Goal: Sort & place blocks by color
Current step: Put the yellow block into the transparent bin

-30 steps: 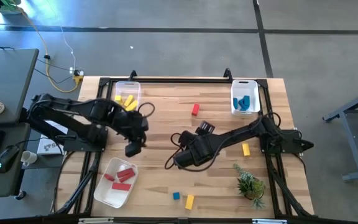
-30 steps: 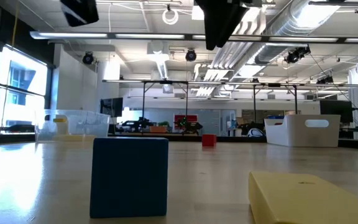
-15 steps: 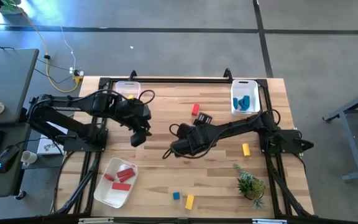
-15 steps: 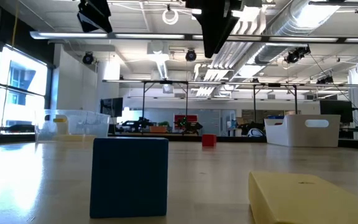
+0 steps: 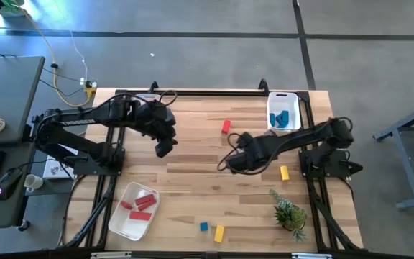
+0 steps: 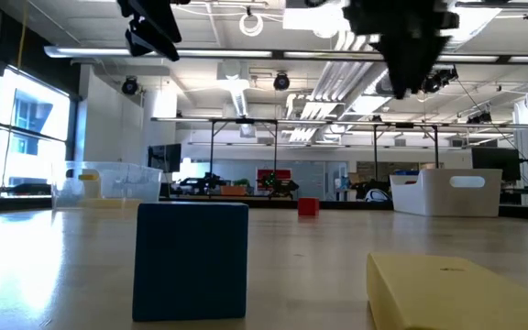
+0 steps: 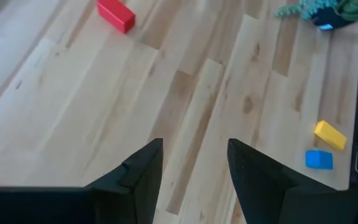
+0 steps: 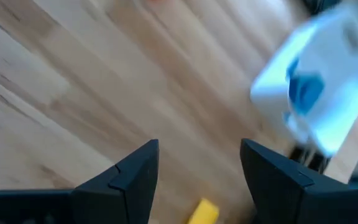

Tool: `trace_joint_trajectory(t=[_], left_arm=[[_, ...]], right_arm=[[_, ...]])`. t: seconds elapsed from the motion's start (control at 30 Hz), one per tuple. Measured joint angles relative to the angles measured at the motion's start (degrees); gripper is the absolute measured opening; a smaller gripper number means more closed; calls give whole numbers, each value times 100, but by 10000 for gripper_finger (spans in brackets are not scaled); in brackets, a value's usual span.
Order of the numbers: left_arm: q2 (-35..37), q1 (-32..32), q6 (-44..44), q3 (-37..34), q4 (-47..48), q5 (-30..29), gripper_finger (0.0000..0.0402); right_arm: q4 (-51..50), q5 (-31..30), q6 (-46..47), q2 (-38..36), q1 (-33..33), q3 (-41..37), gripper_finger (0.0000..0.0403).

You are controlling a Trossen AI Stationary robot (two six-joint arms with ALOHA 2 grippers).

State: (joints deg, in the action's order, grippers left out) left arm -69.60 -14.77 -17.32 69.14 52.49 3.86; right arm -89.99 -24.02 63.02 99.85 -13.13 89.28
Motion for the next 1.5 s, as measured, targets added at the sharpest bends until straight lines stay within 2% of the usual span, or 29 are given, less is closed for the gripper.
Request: trace_joint_trajectory(t=[0.27, 0.47, 0.63, 1.0, 1.2, 1.3, 1.4, 1.5], left_arm=[[0, -303, -2, 0, -8, -2, 168], [-2, -413, -2, 0, -10, -2, 168], [-2, -415, -2, 0, -11, -2, 168], [-2, -414, -1, 0, -12, -2, 168], [-2, -415, -2, 0, -13, -3, 168], [-2, -413, 0, 0, -15, -37, 168], [-2, -413, 0, 0, -15, -127, 168], [-2, -415, 0, 0, -15, -274, 168]], right_arm=[[84, 928, 1354, -898, 0, -1726, 213], [885, 1695, 2053, -1639, -4, -2886, 213], [1486, 2107, 2429, -2076, -4, -3655, 213], [2696, 3026, 2446, -2372, -4, -4931, 213], [3168, 3186, 2406, -2374, -4, -5373, 213], [3720, 3350, 2396, -2378, -2, -5658, 209], [4182, 3507, 2445, -2406, 2, -5926, 190], [4282, 3519, 2448, -2407, 2, -5979, 146]])
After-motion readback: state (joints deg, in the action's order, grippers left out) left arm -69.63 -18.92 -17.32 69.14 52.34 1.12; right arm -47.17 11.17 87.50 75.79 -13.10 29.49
